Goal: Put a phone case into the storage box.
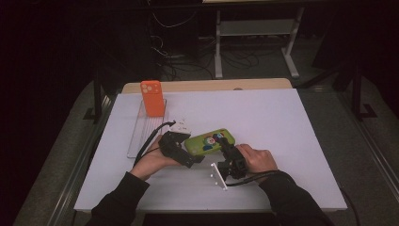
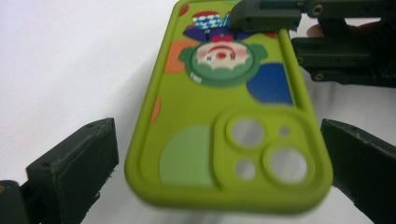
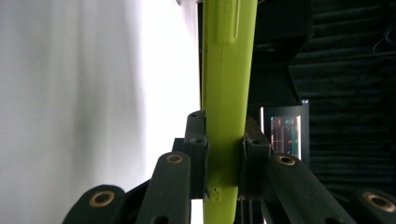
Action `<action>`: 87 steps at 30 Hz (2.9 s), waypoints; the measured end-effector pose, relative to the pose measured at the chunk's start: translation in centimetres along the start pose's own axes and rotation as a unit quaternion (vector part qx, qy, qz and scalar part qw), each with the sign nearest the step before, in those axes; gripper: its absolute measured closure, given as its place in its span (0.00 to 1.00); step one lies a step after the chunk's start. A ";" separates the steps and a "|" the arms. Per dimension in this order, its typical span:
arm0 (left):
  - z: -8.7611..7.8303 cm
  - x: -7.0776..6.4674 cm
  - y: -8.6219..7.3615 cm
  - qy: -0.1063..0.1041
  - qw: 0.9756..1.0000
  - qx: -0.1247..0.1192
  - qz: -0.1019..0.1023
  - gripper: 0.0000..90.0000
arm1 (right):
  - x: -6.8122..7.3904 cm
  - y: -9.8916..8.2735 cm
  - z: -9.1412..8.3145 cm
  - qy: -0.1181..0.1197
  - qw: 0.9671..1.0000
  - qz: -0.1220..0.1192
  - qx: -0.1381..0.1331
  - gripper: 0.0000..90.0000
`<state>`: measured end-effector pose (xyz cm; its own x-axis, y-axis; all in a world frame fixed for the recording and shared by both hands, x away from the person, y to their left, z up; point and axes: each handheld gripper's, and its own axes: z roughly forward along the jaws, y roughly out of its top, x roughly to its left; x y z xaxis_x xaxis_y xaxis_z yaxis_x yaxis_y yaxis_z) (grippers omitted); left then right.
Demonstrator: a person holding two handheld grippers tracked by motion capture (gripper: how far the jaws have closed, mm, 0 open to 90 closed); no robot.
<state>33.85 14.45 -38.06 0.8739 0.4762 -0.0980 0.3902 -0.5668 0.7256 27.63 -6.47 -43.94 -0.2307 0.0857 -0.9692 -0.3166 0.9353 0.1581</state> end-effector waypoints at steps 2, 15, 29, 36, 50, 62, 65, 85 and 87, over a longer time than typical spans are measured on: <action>0.0 0.0 -0.1 0.000 1.000 -0.007 -0.007 0.00 | -0.1 -0.2 0.0 0.004 1.000 0.011 0.006 0.84; -0.2 0.2 -0.3 0.004 1.000 0.004 -0.001 0.00 | -1.5 -1.9 0.3 0.056 0.991 0.114 0.028 0.84; -0.2 0.3 -0.3 0.009 1.000 0.006 0.006 0.00 | -3.3 -3.7 0.6 0.118 0.945 0.303 0.040 0.84; -0.3 0.2 -0.3 0.006 1.000 0.000 -0.004 0.00 | -4.0 -4.6 0.7 0.149 0.909 0.386 0.039 0.84; -0.3 0.4 -0.3 0.012 1.000 0.004 -0.006 0.00 | -5.2 -6.7 1.2 0.208 0.815 0.540 0.028 0.84; -0.5 0.7 -0.2 0.025 0.999 -0.010 -0.022 0.00 | -5.1 -7.8 1.5 0.233 0.730 0.642 0.030 0.84; -0.5 0.7 -0.1 0.025 0.999 -0.021 -0.032 0.00 | -5.0 -7.6 1.5 0.231 0.727 0.646 0.031 0.84; 0.3 1.4 2.6 0.024 0.993 -0.092 -0.070 0.00 | -4.6 -5.1 1.6 0.246 0.722 0.647 0.014 0.84; 0.5 1.6 3.1 0.023 0.992 -0.099 -0.069 0.00 | -4.4 -4.7 1.6 0.250 0.723 0.644 0.012 0.84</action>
<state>36.58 13.12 -36.32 0.8005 0.5724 -0.1775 0.4359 -0.3529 0.8279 31.65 -10.64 -40.68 -0.6254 0.7618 0.1690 0.4724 0.1973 0.8590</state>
